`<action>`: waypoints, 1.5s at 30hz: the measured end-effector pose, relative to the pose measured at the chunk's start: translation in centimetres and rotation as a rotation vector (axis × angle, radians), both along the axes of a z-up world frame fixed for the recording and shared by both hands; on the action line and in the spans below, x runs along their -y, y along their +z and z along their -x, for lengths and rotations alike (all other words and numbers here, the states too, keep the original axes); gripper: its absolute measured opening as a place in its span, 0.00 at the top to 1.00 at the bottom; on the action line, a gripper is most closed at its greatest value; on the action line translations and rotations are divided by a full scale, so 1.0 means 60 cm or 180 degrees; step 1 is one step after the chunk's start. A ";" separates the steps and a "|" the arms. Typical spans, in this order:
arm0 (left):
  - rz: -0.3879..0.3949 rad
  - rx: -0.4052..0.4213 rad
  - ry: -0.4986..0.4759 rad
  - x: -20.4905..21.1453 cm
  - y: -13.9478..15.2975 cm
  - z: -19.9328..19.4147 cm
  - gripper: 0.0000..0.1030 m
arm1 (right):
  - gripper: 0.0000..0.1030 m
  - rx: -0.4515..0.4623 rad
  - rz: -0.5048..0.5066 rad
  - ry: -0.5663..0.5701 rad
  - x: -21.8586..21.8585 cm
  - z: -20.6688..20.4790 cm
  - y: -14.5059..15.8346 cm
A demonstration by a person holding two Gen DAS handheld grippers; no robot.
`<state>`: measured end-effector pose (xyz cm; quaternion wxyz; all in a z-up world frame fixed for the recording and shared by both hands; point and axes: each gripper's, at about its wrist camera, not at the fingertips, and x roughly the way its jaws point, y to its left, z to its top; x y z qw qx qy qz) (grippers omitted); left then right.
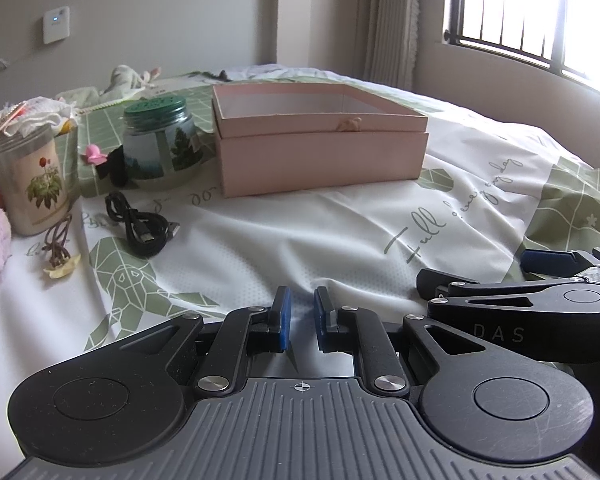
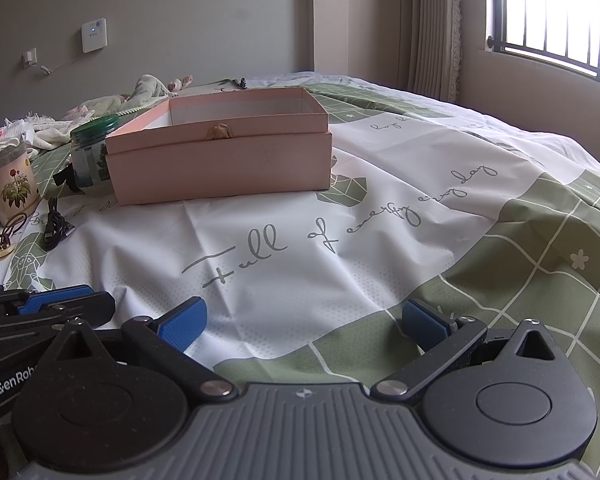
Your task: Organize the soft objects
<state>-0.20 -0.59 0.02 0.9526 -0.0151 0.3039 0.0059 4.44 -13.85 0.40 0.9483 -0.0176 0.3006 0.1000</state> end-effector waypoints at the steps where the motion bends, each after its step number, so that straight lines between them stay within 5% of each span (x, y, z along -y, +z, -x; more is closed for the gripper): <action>1: -0.0001 -0.0001 0.0000 0.000 0.000 0.000 0.86 | 0.00 0.0001 0.0003 0.0000 0.000 0.000 0.000; 9: 0.0215 -0.0126 -0.0051 -0.021 0.007 -0.007 0.86 | 0.00 -0.0023 0.0120 0.0099 0.000 0.000 0.007; 17: 0.0613 -0.0545 -0.0218 -0.071 0.041 -0.038 0.86 | 0.00 -0.0817 0.0021 0.0334 0.017 -0.052 0.032; 21: 0.0522 -0.0725 -0.0494 -0.119 0.108 -0.056 0.84 | 0.00 -0.0989 0.0215 0.0343 0.000 -0.060 0.035; 26: -0.0161 -0.0621 -0.0838 -0.238 0.239 -0.022 0.82 | 0.02 -0.1348 0.0417 0.0611 -0.015 -0.096 0.052; 29: -0.0359 -0.0543 -0.0428 -0.342 0.287 -0.005 0.82 | 0.19 -0.1210 0.0748 0.0916 -0.052 -0.105 0.089; 31: -0.0350 -0.0592 -0.0055 -0.413 0.296 -0.013 0.82 | 0.19 -0.0922 0.0917 0.1192 -0.097 -0.104 0.137; 35: 0.0284 -0.0662 0.0548 -0.529 0.280 -0.057 0.82 | 0.19 -0.0257 0.1093 0.1803 -0.216 -0.106 0.257; 37: 0.0596 -0.0603 0.0538 -0.558 0.271 -0.066 0.82 | 0.19 -0.0254 0.1187 0.2047 -0.282 -0.117 0.298; 41: 0.0603 -0.0753 0.0309 -0.551 0.253 -0.075 0.82 | 0.19 -0.0364 0.1258 0.2410 -0.416 -0.140 0.330; 45: 0.0863 -0.0727 0.0339 -0.559 0.236 -0.062 0.82 | 0.20 -0.0329 0.0840 0.2573 -0.508 -0.144 0.324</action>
